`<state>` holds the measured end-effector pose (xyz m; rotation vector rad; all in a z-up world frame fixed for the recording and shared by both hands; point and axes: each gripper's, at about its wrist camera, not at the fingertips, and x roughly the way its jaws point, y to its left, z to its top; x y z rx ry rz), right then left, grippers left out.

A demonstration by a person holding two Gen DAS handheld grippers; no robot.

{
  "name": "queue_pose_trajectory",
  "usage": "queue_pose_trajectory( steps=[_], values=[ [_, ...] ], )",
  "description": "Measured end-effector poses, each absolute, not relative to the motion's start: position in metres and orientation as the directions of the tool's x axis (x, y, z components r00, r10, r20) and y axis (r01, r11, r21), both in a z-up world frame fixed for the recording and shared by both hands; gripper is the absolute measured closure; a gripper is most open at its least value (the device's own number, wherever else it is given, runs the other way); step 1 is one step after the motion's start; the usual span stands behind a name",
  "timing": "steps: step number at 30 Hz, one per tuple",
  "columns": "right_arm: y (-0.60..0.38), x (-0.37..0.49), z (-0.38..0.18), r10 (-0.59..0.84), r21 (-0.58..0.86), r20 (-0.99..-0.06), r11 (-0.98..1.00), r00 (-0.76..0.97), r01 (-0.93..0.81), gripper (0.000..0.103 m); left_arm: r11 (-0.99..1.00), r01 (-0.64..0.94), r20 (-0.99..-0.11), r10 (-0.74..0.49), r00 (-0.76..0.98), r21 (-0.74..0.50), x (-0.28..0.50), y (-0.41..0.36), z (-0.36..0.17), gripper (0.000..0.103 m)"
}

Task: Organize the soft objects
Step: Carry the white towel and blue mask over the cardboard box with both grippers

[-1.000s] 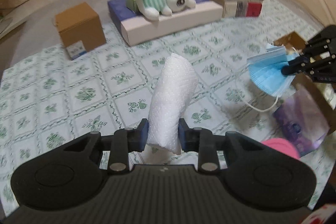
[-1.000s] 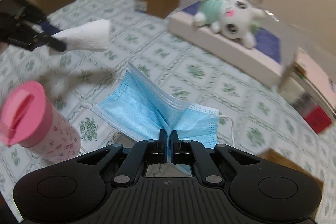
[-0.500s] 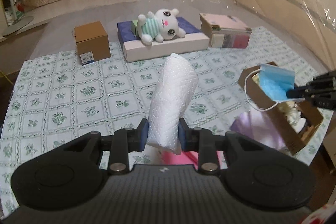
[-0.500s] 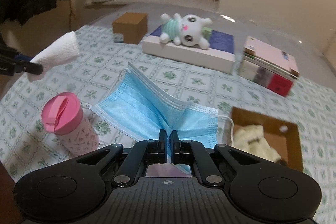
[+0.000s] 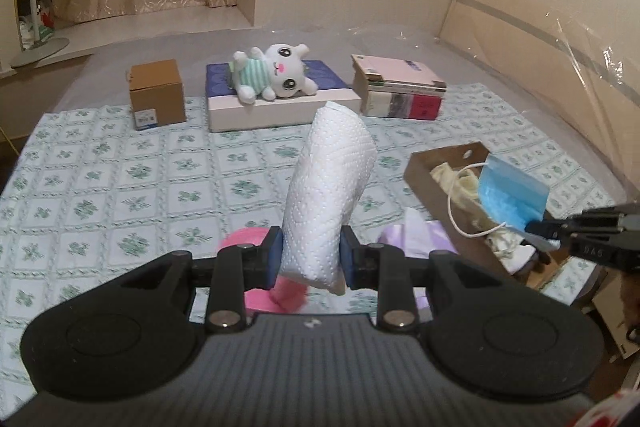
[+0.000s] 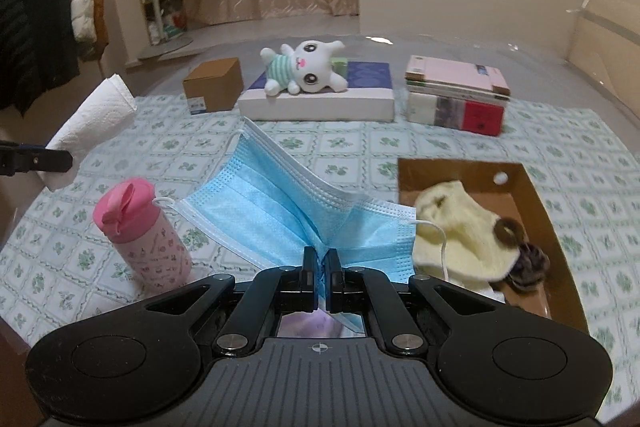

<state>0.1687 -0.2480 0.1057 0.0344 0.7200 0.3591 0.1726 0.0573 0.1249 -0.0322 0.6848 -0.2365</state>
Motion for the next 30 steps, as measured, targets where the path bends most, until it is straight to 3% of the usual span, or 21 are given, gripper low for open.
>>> queue_pose_trajectory(
  steps=[30],
  values=[
    [-0.365, 0.074, 0.070, 0.169, 0.264, -0.650, 0.965, 0.741, 0.012, 0.100, 0.916, 0.332, -0.618, -0.399, 0.678, -0.227, 0.141, -0.088, 0.078, 0.077]
  ],
)
